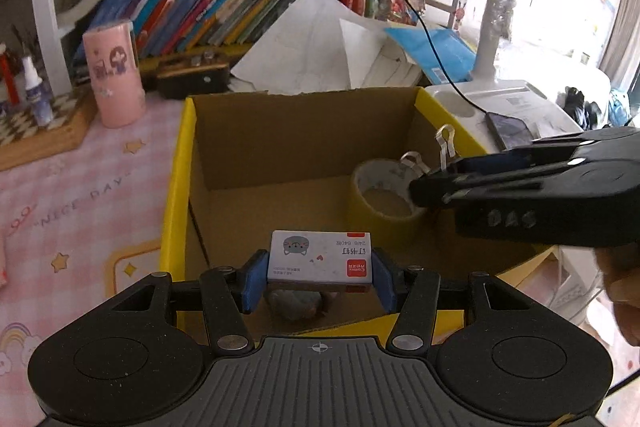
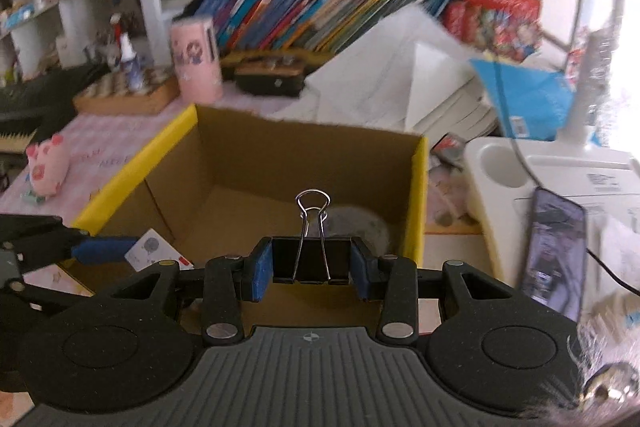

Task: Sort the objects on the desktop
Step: 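Open the left tool over the yellow box while the right tool releases the binder clip inside, then withdraw both tools from the yellow box back toward the desk objects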

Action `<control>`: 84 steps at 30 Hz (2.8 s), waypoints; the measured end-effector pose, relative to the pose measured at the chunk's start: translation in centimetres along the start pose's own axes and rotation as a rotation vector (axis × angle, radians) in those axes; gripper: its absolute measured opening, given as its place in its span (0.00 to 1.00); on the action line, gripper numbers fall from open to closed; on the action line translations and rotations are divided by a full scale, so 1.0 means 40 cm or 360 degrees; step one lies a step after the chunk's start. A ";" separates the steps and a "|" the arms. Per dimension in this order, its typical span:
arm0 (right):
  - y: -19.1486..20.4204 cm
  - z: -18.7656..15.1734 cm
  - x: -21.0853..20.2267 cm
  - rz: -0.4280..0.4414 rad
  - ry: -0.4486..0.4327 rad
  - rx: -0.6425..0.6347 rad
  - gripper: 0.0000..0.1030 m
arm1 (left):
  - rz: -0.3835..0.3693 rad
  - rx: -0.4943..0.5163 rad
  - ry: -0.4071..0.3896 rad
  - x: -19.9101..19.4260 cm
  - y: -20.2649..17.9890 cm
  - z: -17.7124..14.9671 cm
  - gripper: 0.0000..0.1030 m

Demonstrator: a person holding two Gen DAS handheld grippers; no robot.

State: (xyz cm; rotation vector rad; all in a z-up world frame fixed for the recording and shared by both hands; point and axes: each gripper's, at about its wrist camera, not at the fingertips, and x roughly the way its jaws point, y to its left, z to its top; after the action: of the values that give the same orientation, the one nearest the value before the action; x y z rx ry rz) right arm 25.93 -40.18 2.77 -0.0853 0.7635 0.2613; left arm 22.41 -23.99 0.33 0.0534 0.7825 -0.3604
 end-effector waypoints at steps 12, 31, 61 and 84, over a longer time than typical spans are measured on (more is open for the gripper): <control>0.014 0.025 0.107 0.0099 0.0291 -0.0356 0.36 | -0.0032 0.0000 0.0179 0.061 -0.003 0.023 0.53; 0.008 -0.009 -0.039 -0.0050 -0.0210 -0.0098 0.59 | 0.0093 0.0016 -0.0151 -0.081 -0.007 0.020 0.66; 0.206 -0.236 -0.227 -0.0405 -0.0347 0.0304 0.70 | 0.0485 -0.0253 -0.0424 -0.326 0.158 -0.201 0.73; 0.481 -0.353 -0.298 -0.0361 -0.0204 0.0408 0.83 | 0.0425 -0.0175 -0.0176 -0.463 0.279 -0.393 0.75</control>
State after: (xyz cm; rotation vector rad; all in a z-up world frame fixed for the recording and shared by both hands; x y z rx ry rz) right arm 3.11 -26.45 1.18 0.0864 0.6478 -0.0477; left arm 3.41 -5.20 1.13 0.0337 0.6746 -0.0661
